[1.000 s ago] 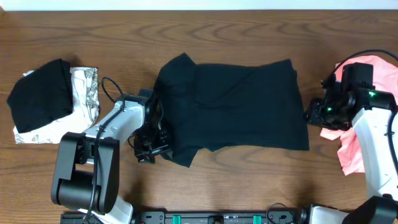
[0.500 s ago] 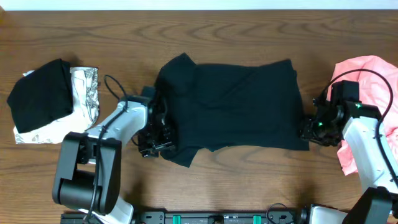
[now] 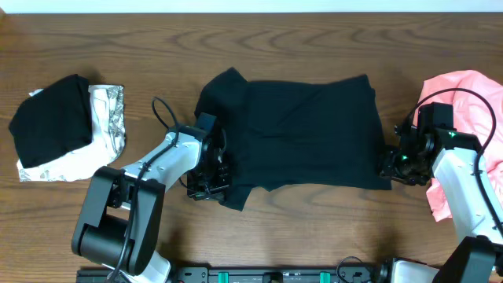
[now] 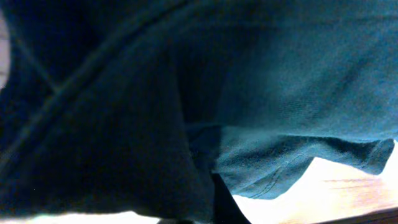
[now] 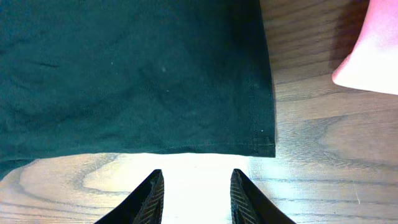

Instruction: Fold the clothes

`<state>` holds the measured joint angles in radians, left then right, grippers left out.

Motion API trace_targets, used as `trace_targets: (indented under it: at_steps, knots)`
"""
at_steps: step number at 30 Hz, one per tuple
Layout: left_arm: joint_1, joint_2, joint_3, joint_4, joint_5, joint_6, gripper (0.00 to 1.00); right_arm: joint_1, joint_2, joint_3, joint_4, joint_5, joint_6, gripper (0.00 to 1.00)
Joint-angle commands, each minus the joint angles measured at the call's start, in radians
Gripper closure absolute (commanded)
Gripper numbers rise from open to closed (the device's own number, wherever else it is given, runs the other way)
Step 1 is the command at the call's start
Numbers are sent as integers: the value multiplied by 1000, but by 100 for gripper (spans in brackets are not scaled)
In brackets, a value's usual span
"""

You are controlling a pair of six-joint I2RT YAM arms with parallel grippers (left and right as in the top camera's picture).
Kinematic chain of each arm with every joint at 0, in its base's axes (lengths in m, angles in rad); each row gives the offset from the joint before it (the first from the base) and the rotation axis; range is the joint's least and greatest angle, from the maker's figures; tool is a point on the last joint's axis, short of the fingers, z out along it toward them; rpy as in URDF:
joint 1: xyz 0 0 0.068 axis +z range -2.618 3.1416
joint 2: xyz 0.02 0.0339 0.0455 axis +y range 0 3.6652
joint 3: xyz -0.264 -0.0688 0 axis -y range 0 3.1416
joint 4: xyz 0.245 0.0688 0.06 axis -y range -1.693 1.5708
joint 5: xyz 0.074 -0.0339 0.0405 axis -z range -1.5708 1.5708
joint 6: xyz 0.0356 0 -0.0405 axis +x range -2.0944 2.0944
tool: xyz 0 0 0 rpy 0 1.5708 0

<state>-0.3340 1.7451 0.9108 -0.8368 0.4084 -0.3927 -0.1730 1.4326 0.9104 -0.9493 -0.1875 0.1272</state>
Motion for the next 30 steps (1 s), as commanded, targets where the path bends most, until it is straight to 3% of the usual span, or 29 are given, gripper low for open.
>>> trace_targets:
  at_steps: [1, 12, 20, 30]
  knots:
    - [-1, 7, -10, -8, -2, -2, 94, -3, 0, -5, -1, -12, 14, 67]
    - [47, 1, 8, -92, -47, 29, 94, -3, 0, -39, 26, -11, 14, 68]
    - [72, -2, 11, -71, -45, 36, 94, -3, 0, -144, 140, 28, 37, 59]
    - [72, -2, 11, -56, -43, 36, 94, -5, 0, -178, 178, 35, 45, 56]
